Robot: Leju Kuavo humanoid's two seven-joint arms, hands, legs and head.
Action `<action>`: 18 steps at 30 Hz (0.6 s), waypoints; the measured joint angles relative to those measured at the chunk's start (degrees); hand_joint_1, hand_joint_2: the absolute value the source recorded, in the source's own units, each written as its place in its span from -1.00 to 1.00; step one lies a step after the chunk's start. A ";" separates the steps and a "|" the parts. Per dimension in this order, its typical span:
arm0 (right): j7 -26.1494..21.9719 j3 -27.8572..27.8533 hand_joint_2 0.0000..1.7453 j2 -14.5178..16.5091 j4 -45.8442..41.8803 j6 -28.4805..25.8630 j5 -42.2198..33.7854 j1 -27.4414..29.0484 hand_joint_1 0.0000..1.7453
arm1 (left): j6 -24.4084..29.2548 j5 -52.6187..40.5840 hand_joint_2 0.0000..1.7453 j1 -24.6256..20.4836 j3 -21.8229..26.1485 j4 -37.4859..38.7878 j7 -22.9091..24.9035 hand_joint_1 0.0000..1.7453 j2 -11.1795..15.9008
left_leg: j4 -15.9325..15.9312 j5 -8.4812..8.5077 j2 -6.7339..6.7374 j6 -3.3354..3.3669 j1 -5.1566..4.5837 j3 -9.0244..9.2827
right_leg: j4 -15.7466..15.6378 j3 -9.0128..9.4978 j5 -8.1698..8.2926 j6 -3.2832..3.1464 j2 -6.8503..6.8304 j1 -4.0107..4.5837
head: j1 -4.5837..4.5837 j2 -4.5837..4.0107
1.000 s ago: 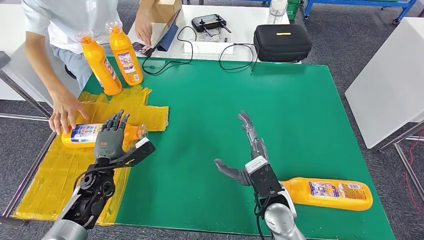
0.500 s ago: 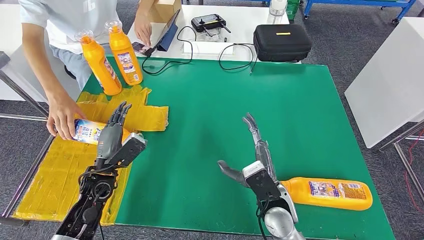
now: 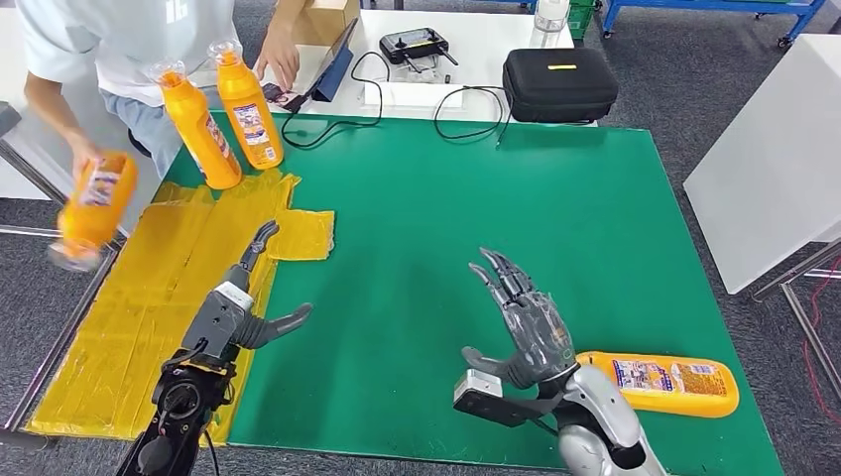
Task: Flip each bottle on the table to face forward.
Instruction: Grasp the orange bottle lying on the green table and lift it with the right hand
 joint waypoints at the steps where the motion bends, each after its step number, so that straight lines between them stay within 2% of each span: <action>1: 0.02 0.13 1.00 -1.43 -0.32 0.37 0.38 0.16 -1.00 | -0.14 0.36 1.00 0.19 0.19 0.05 -0.01 -1.00 -0.10 | 0.00 0.00 0.00 0.01 -0.01 -0.01 | 0.00 0.00 0.00 0.00 -0.01 0.00 | 0.01 0.00; 9: -0.01 0.33 1.00 -9.09 -2.13 2.82 0.36 0.83 -1.00 | -0.69 1.45 1.00 0.53 0.72 0.39 -0.16 -1.00 -0.68 | 0.02 -0.01 -0.01 0.02 -0.01 0.01 | -0.01 -0.01 0.01 0.01 -0.03 0.00 | -0.03 0.00; 12: -1.69 -1.15 1.00 -14.25 -3.16 6.19 -2.92 1.77 -1.00 | -1.44 2.24 1.00 0.38 0.72 1.05 -0.78 -1.00 -1.00 | 0.03 -0.01 -0.03 0.03 -0.02 0.01 | -0.01 0.00 0.01 0.02 -0.07 -0.03 | -0.02 0.00; 15: -4.35 -5.03 1.00 -19.86 -4.02 10.30 -6.69 4.18 -1.00 | -1.94 2.97 1.00 -0.02 0.67 2.13 -1.59 -1.00 -1.27 | 0.03 -0.06 -0.06 0.11 -0.09 -0.02 | -0.02 0.00 0.02 0.04 -0.07 -0.12 | -0.01 0.00; 18: -4.45 -9.31 1.00 -23.83 -4.14 12.59 -7.71 6.39 -1.00 | -2.11 3.19 1.00 -0.43 0.53 3.22 -1.83 -1.00 -1.53 | 0.04 -0.13 -0.05 0.21 -0.15 -0.01 | -0.02 -0.02 0.03 0.06 -0.03 -0.17 | -0.02 0.00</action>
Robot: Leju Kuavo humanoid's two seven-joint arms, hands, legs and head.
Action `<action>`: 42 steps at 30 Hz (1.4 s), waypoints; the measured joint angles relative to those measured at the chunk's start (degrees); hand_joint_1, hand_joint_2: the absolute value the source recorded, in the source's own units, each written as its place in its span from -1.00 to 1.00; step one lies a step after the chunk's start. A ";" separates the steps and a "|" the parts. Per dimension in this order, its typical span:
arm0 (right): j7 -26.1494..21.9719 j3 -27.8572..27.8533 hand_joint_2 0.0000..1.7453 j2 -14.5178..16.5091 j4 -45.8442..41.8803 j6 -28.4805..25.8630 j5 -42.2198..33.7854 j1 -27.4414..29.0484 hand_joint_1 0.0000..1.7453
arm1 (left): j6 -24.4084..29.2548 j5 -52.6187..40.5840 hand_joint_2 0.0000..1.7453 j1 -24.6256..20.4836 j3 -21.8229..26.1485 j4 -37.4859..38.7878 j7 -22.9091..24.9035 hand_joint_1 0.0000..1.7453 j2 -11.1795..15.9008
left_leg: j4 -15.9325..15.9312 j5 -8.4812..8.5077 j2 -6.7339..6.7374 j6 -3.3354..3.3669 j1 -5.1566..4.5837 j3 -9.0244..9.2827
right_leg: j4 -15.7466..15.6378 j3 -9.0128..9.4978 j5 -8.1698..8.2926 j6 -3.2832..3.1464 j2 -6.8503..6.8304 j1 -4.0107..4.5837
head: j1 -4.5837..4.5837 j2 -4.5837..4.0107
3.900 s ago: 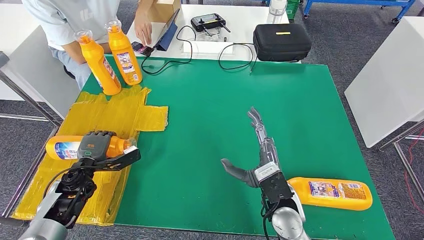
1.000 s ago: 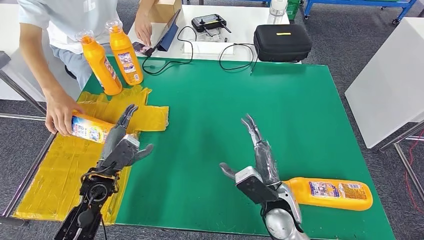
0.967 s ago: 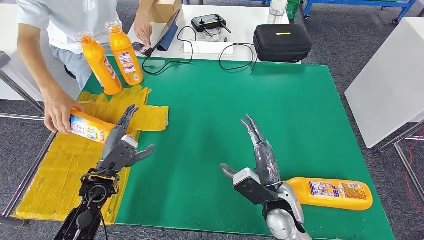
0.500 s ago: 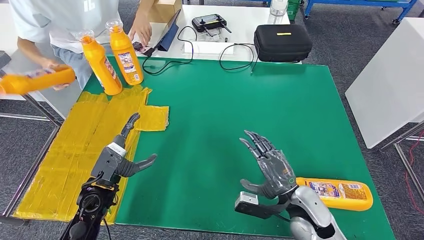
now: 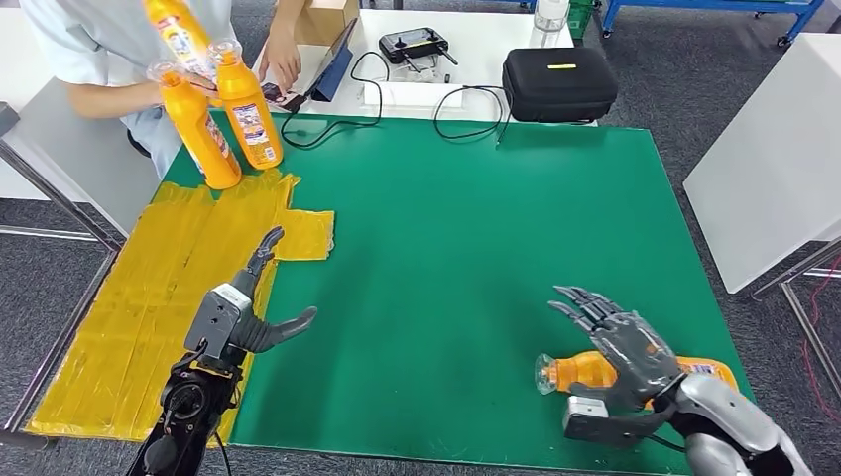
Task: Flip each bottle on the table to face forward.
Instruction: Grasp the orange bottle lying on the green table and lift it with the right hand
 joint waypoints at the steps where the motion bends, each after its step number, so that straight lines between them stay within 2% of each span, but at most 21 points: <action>1: 0.16 -1.30 1.00 -1.04 0.03 0.45 -0.34 0.68 -1.00 | -0.02 0.02 1.00 -0.12 -0.05 0.36 -0.03 -1.00 -0.09 | 0.00 -0.01 0.00 0.01 -0.01 0.00 | 0.00 0.00 0.00 0.00 0.00 0.00 | 0.00 0.00; 5: 1.21 -5.53 1.00 -4.38 0.25 3.01 -2.44 3.35 -1.00 | -0.02 0.14 1.00 -0.38 -0.22 1.75 -0.21 -1.00 -0.36 | 0.01 -0.01 0.00 0.02 -0.01 0.02 | -0.01 -0.01 0.00 0.00 0.00 0.00 | -0.02 0.00; 10: 2.14 -10.93 1.00 -10.24 0.68 7.62 -8.38 8.07 -1.00 | -0.03 0.57 1.00 -0.80 -1.07 3.27 -0.82 -1.00 -0.45 | 0.01 -0.02 0.01 0.04 0.00 0.00 | 0.00 -0.01 -0.01 0.01 0.00 0.00 | -0.01 0.00; 13: 1.53 -14.31 1.00 -11.81 1.07 9.19 -10.01 10.17 -1.00 | -0.03 0.66 1.00 -1.30 -1.63 4.13 -0.92 -1.00 -0.48 | 0.00 -0.05 0.04 0.07 0.00 0.01 | -0.01 -0.02 -0.01 0.01 0.04 0.00 | -0.01 0.00; 17: 1.24 -16.51 1.00 -12.85 2.21 10.56 -10.56 11.71 -1.00 | -0.03 0.94 1.00 -1.84 -2.16 5.08 -1.01 -1.00 -0.50 | 0.00 -0.05 0.04 0.08 0.00 0.03 | -0.01 -0.01 -0.01 0.01 0.03 0.00 | -0.02 0.00; 27: 1.91 -17.84 1.00 -15.78 4.37 13.33 -13.07 14.05 -1.00 | -0.08 1.52 1.00 -3.08 -3.35 7.03 -1.22 -1.00 -0.50 | 0.01 -0.04 0.04 0.08 0.00 0.03 | 0.00 -0.01 -0.01 0.01 0.04 0.00 | -0.02 0.00; 42: 2.52 -16.08 1.00 -15.87 7.45 13.36 -12.50 13.67 -1.00 | -0.09 1.61 1.00 -3.52 -4.43 8.37 -1.27 -1.00 -0.50 | 0.00 -0.04 0.05 0.08 0.00 0.03 | 0.00 0.00 -0.01 0.01 0.04 0.00 | -0.02 0.00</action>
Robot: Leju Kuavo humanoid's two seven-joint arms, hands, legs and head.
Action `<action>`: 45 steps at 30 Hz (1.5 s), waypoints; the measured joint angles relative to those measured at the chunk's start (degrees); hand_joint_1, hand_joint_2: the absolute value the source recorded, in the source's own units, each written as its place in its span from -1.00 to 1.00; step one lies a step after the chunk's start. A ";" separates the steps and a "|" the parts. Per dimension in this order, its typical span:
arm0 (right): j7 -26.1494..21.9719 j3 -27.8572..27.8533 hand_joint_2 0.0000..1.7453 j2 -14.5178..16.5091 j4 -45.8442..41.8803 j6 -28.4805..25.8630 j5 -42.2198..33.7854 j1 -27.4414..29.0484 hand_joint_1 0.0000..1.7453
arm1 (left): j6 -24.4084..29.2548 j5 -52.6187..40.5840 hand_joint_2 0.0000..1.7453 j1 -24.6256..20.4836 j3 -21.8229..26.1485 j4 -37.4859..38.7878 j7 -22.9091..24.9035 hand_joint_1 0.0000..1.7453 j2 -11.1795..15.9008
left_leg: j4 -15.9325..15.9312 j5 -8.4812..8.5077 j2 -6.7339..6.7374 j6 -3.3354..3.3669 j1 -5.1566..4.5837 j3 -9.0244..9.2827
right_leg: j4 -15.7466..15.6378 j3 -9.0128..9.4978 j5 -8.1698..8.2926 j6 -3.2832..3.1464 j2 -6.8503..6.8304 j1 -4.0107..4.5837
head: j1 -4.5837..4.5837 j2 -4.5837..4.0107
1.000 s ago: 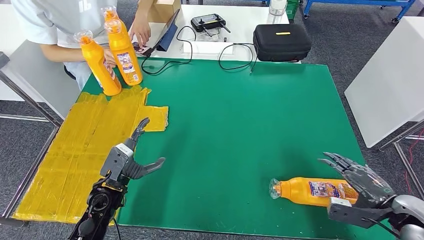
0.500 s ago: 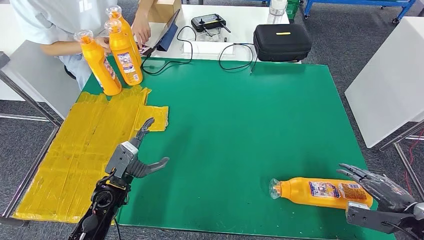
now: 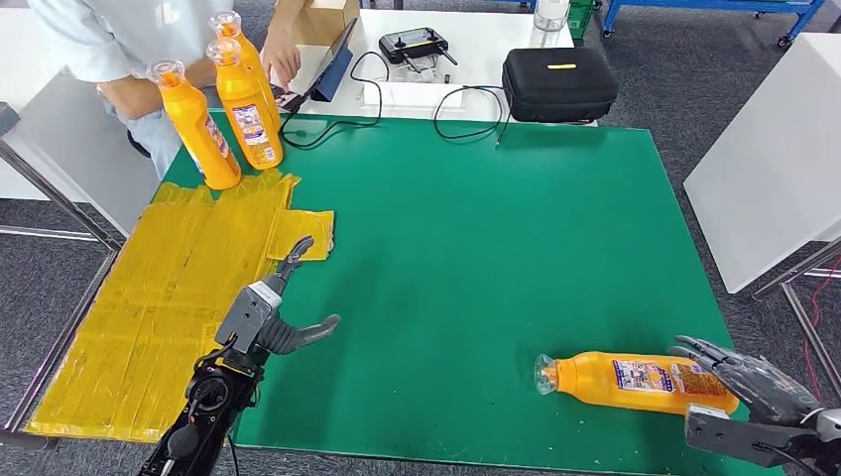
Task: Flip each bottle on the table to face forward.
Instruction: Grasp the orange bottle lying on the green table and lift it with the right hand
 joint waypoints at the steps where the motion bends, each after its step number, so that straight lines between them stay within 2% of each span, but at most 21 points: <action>1: 0.24 0.24 1.00 0.00 0.29 0.00 0.14 -0.17 -1.00 | 0.00 0.02 1.00 -0.02 -0.07 0.04 0.00 -1.00 0.00 | 0.00 0.00 0.00 0.00 0.00 0.00 | 0.00 0.00 0.00 0.00 0.00 0.00 | 0.00 0.00; 11: 2.80 4.74 1.00 0.46 4.25 -1.73 2.39 -2.80 -0.96 | 0.01 0.55 1.00 -0.34 -0.80 1.00 0.00 -1.00 -0.01 | 0.00 0.00 0.02 0.00 0.00 0.01 | 0.00 0.01 0.00 0.00 0.01 0.00 | 0.01 0.00; 17: 5.30 11.59 1.00 4.22 10.97 -6.27 8.97 -9.10 -0.82 | 0.08 0.79 1.00 -0.58 -1.54 1.59 0.21 -1.00 -0.24 | 0.00 0.01 0.04 0.00 0.02 0.06 | 0.00 0.05 0.00 0.00 0.03 0.02 | 0.01 0.00; 20: 6.26 14.67 1.00 6.01 14.13 -7.69 10.51 -12.22 -0.81 | 0.15 0.84 1.00 -0.73 -1.81 1.83 0.34 -1.00 -0.30 | 0.00 -0.01 0.17 -0.02 0.05 0.16 | -0.01 0.11 0.00 0.00 0.16 0.07 | 0.04 0.00; 22: 6.46 15.88 1.00 6.71 15.46 -7.87 10.75 -13.85 -0.72 | 0.16 0.84 1.00 -0.78 -1.90 1.90 0.37 -1.00 -0.31 | 0.00 -0.07 0.31 -0.05 0.08 0.28 | -0.04 0.21 0.00 -0.01 0.30 0.12 | 0.05 0.00; 24: 6.56 16.72 1.00 7.20 16.39 -7.97 10.87 -14.96 -0.48 | 0.16 0.84 1.00 -0.80 -1.99 1.92 0.38 -1.00 -0.31 | -0.01 -0.13 0.42 -0.07 0.10 0.43 | -0.08 0.35 0.00 -0.01 0.37 0.14 | 0.04 0.00; 25: 6.62 17.05 1.00 7.43 16.79 -8.10 11.04 -15.41 -0.22 | 0.16 0.84 1.00 -0.81 -2.03 1.94 0.39 -1.00 -0.31 | -0.01 -0.15 0.48 -0.06 0.12 0.51 | -0.11 0.43 0.00 -0.01 0.40 0.15 | 0.04 0.00; 28: 6.79 18.14 1.00 8.54 18.26 -10.00 12.95 -16.94 0.82 | 0.26 0.84 1.00 -0.87 -2.11 2.15 0.49 -1.00 -0.33 | -0.03 -0.20 0.77 -0.09 0.22 0.72 | -0.21 0.64 0.02 -0.03 0.60 0.24 | 0.05 0.00; 29: 6.84 18.50 1.00 9.26 18.93 -11.50 14.20 -17.59 0.98 | 0.35 0.84 1.00 -0.88 -2.11 2.25 0.57 -1.00 -0.33 | -0.04 -0.27 0.91 -0.13 0.27 0.79 | -0.25 0.71 0.05 -0.05 0.73 0.29 | 0.05 0.00; 35: 6.56 19.79 1.00 17.45 23.28 -22.54 22.60 -21.89 1.00 | 0.66 0.99 1.00 -0.89 -2.11 2.13 1.23 -1.00 -0.73 | -0.07 -0.39 1.47 -0.05 0.41 1.06 | -0.36 0.85 0.30 -0.13 1.28 0.40 | 0.04 0.00; 45: 2.31 20.13 1.00 29.16 23.06 -30.78 23.56 -23.47 1.00 | -0.27 1.08 1.00 -0.75 -2.10 0.50 2.34 -1.00 -1.24 | -0.05 0.15 0.72 -0.09 0.40 0.63 | -0.31 0.70 0.36 0.04 0.80 0.41 | 0.02 0.00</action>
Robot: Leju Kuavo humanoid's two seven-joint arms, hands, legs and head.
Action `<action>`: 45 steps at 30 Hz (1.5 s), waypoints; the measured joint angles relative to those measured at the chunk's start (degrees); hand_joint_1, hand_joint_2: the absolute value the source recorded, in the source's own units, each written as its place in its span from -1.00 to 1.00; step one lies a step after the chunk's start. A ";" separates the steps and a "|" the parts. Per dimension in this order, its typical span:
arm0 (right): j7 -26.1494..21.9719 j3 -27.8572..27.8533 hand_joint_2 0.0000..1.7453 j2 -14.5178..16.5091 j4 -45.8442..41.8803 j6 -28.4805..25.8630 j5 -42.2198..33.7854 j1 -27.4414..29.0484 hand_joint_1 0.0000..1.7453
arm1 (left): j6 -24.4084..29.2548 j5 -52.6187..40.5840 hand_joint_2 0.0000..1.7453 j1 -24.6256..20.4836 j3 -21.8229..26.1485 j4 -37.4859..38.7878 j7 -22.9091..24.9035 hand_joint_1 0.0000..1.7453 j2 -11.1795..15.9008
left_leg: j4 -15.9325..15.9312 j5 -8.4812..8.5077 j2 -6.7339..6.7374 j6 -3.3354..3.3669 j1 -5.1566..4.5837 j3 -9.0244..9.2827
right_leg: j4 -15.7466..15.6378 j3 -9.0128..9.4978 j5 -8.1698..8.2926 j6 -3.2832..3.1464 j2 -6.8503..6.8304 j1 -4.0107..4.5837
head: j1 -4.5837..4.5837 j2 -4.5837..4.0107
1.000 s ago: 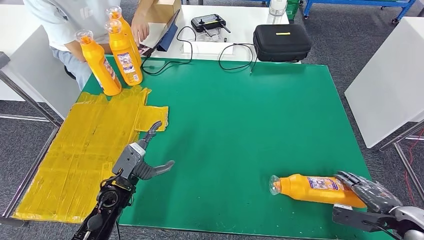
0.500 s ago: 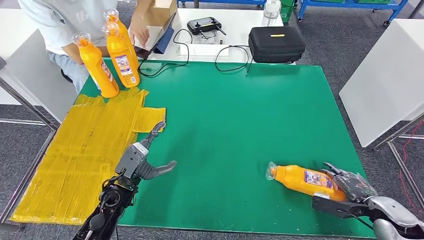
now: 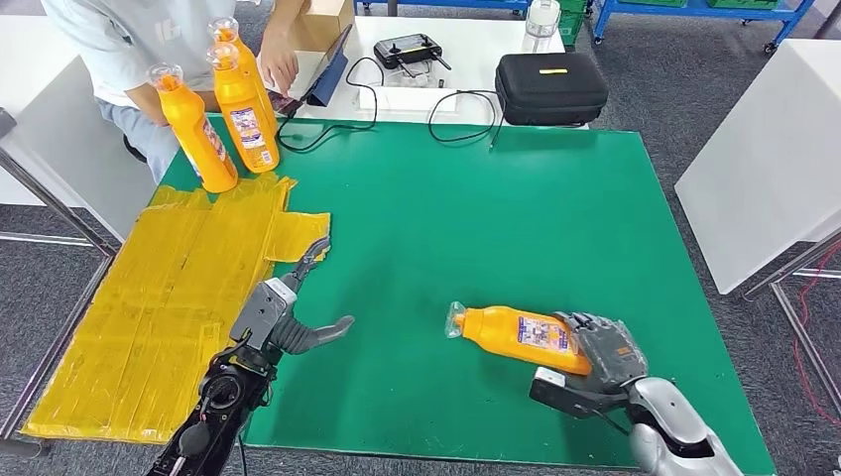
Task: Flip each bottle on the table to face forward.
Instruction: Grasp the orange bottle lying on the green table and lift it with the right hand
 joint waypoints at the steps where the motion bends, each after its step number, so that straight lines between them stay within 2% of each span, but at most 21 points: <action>1: -0.59 -0.16 1.00 0.98 -0.07 -0.94 -0.31 -0.06 1.00 | -0.26 0.06 1.00 0.00 -0.02 -0.14 0.14 -1.00 -0.03 | 0.00 0.00 -0.06 0.00 0.00 -0.07 | 0.00 -0.04 -0.01 0.01 -0.06 0.00 | 0.00 0.00; 6: -6.07 -2.32 1.00 7.88 -1.17 -6.29 -8.13 -1.61 1.00 | -2.76 1.41 1.00 -0.09 -0.61 -0.64 1.22 -1.00 -0.14 | 0.01 0.02 -0.13 -0.02 0.00 -0.33 | 0.02 -0.30 -0.01 0.01 -0.17 -0.01 | 0.01 0.00; 11: -9.76 -3.54 1.00 15.66 -2.36 -5.54 -19.69 -4.38 1.00 | -7.65 6.43 1.00 -1.04 -2.21 -0.99 2.35 -1.00 -0.23 | 0.01 0.03 -0.15 -0.02 0.00 -0.42 | 0.02 -0.41 -0.02 0.00 -0.18 -0.01 | 0.01 0.00; 17: -11.22 -3.85 1.00 21.76 -2.34 -4.59 -26.97 -6.67 1.00 | -11.50 12.36 1.00 -3.12 -4.47 -2.42 4.14 -1.00 -0.15 | 0.01 0.04 -0.16 -0.02 0.00 -0.46 | 0.03 -0.43 -0.02 0.00 -0.20 -0.02 | 0.02 0.00; 24: -12.20 -3.74 1.00 25.38 -1.57 -4.52 -29.45 -8.31 1.00 | -13.79 17.46 1.00 -5.12 -6.60 -3.64 5.59 -1.00 0.14 | 0.01 0.04 -0.26 -0.01 -0.01 -0.53 | 0.03 -0.47 -0.02 0.01 -0.24 -0.03 | 0.02 0.00; 28: -13.14 -2.11 1.00 27.31 0.66 -4.53 -29.63 -9.88 1.00 | -16.35 26.33 1.00 -6.35 -7.72 -4.28 7.66 -1.00 0.22 | 0.01 0.05 -0.25 -0.04 -0.01 -0.58 | 0.03 -0.53 -0.02 0.00 -0.23 -0.01 | 0.02 0.00; 31: -14.12 0.28 1.00 29.21 3.91 -5.13 -29.02 -11.22 1.00 | -16.04 31.19 1.00 -7.74 -8.50 -4.54 9.14 -1.00 0.16 | 0.01 0.08 -0.26 -0.07 0.00 -0.58 | 0.04 -0.56 -0.02 0.00 -0.24 0.00 | 0.02 0.00; 36: -14.97 3.93 1.00 31.77 8.41 -5.98 -28.39 -12.62 1.00 | -15.20 32.87 1.00 -9.33 -9.63 -4.54 9.93 -1.00 0.10 | 0.01 0.10 -0.27 -0.09 0.01 -0.59 | 0.05 -0.58 -0.02 0.00 -0.25 0.00 | 0.02 0.00; 45: -15.38 7.69 1.00 33.27 12.69 -5.96 -27.13 -13.95 1.00 | -14.81 35.97 1.00 -10.11 -10.35 -4.42 10.08 -1.00 0.13 | 0.01 0.09 -0.32 -0.09 -0.01 -0.66 | 0.04 -0.62 -0.02 0.00 -0.29 -0.03 | 0.04 0.00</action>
